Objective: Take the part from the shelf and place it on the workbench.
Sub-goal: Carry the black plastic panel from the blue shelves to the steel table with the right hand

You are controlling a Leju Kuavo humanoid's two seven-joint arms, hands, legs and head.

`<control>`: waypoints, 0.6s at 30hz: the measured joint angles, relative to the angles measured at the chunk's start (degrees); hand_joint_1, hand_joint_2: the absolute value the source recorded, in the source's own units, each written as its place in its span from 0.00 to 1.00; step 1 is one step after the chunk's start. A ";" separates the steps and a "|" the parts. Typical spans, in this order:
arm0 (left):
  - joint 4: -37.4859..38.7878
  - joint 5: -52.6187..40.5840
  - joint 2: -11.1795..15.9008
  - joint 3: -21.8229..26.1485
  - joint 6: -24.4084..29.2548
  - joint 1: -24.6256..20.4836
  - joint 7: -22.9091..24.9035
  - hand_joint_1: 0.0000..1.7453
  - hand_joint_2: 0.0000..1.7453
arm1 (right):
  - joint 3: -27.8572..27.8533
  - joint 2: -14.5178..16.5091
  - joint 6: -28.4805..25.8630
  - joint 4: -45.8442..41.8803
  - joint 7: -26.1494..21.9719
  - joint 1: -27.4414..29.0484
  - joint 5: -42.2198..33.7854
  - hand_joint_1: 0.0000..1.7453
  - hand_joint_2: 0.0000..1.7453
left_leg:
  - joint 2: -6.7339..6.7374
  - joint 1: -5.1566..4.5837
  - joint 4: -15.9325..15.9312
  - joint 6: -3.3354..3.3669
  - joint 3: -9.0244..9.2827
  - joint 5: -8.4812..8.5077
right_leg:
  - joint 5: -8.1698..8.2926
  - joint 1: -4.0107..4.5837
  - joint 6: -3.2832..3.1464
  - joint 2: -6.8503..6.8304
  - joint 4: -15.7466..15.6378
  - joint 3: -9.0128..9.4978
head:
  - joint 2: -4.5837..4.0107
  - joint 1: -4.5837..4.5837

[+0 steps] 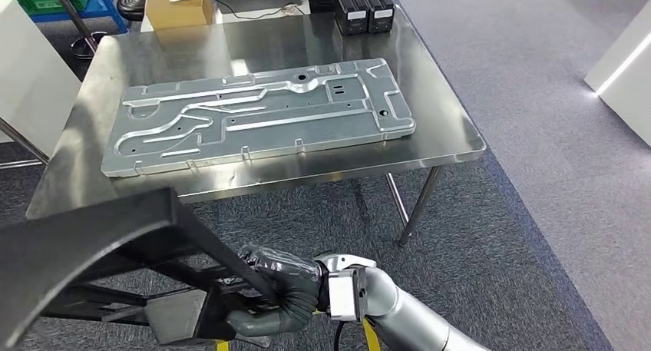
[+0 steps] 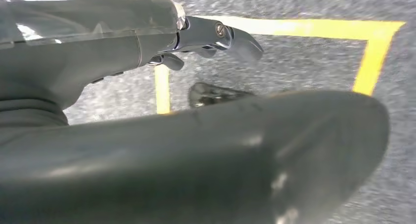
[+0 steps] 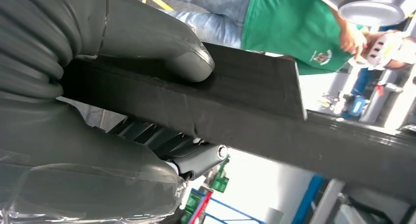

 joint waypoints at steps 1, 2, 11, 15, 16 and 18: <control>0.00 -0.03 -0.01 0.01 0.43 0.09 0.69 0.00 0.00 | 0.00 -0.02 0.04 -0.09 0.01 0.09 0.11 0.92 1.00 | 0.02 -0.16 -0.75 0.33 0.05 0.07 | -0.28 0.05 0.34 0.04 0.06 -0.09 | 0.00 -0.01; 0.00 -0.02 -0.01 0.04 0.84 0.20 1.32 0.00 0.00 | 0.00 -0.04 0.09 -0.22 0.01 0.17 0.22 0.92 1.00 | 0.04 -0.28 -0.95 0.69 0.01 -0.26 | -0.48 0.10 0.66 0.09 0.09 -0.13 | 0.00 -0.03; 0.00 0.39 -0.03 0.89 2.25 0.46 3.48 0.00 0.00 | -0.01 -0.56 0.19 -0.86 -0.20 0.64 0.59 0.92 1.00 | -0.12 0.06 -1.42 2.51 3.07 -2.14 | -3.82 -0.22 2.19 -0.28 16.04 -11.00 | 0.00 0.16; 0.00 0.81 -0.26 1.11 2.46 0.51 3.81 0.00 0.00 | -0.01 -0.62 0.28 -0.86 -0.26 0.52 0.60 0.92 1.00 | -0.30 -0.17 -1.35 1.90 4.85 -3.73 | 4.47 0.26 0.92 -0.36 2.65 -6.42 | 0.00 0.16; 0.00 0.92 -0.34 1.14 2.48 0.47 3.82 0.00 0.00 | -0.02 -0.61 0.30 -0.86 -0.26 0.44 0.60 0.92 1.00 | -0.31 -0.21 -1.36 1.60 4.91 -3.99 | 4.52 0.38 0.66 -0.34 1.44 -5.96 | 0.00 0.17; -0.01 1.03 -0.38 1.17 2.44 0.35 3.68 0.00 0.00 | -0.02 -0.55 0.31 -0.91 -0.25 0.25 0.59 0.92 1.00 | -0.24 -0.26 -1.57 0.95 5.19 -4.35 | 4.13 0.38 0.29 -0.26 1.02 -5.70 | 0.00 0.20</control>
